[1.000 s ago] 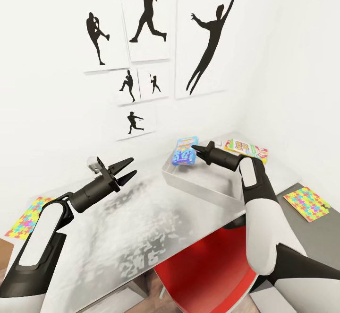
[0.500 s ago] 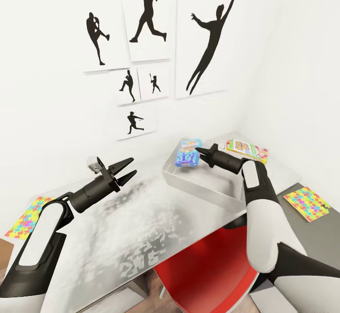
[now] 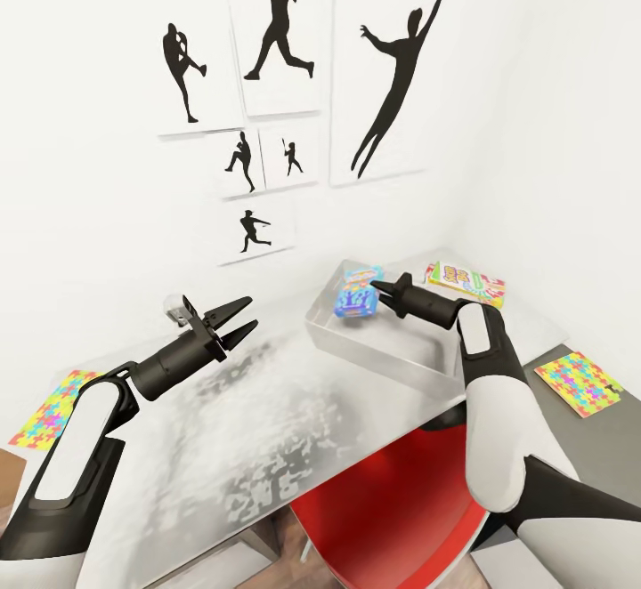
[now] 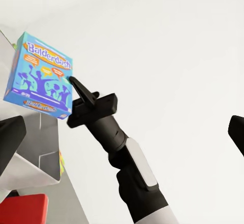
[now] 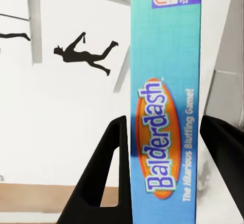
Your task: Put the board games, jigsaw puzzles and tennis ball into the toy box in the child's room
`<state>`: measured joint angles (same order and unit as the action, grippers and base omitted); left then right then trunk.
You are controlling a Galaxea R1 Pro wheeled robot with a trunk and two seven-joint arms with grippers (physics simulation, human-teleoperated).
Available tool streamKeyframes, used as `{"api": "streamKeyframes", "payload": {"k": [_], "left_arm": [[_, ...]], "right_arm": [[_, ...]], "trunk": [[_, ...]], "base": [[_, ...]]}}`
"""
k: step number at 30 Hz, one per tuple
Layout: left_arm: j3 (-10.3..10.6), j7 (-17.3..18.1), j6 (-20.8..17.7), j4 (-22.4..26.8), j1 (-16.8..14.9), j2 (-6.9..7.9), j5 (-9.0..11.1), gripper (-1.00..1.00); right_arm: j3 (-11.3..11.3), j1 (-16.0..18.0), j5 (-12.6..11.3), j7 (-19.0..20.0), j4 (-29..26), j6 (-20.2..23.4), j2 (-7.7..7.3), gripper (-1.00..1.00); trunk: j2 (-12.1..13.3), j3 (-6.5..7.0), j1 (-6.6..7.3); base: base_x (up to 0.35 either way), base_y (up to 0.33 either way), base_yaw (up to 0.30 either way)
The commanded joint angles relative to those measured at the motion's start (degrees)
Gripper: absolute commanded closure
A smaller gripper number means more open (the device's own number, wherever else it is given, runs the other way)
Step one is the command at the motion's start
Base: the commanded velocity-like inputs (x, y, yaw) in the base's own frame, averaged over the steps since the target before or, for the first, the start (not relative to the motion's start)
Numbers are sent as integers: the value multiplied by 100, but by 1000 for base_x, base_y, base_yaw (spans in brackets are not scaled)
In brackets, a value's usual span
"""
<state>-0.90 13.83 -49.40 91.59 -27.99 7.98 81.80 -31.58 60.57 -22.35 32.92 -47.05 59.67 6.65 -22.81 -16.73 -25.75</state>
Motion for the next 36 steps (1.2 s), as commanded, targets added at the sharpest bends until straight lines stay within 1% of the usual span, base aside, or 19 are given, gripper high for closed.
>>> {"api": "streamKeyframes", "payload": {"k": [1,10,14,29,36], "left_arm": [[-6,23,-26,-1,-5,1,-15,-100],[-1,23,-26,-1,-5,2,-15,-100],[1,23,-26,-1,-5,2,-15,-100],[2,23,-26,-1,-5,1,-15,-100],[2,28,-26,-1,-5,2,-15,-100]], "right_arm": [[-35,10,47,6,-1,33,9,100],[-34,21,50,-317,1,33,23,100],[-33,23,52,-391,2,33,28,100],[-33,18,53,-470,3,33,35,100],[-33,23,48,-477,3,33,33,100]], "trunk": [[-11,-11,-3],[-11,-11,-3],[-11,-11,-3],[-11,-14,-3],[-11,-43,-3]], "base": [[0,0,0],[0,0,0],[0,0,0],[0,0,0],[0,0,0]]}}
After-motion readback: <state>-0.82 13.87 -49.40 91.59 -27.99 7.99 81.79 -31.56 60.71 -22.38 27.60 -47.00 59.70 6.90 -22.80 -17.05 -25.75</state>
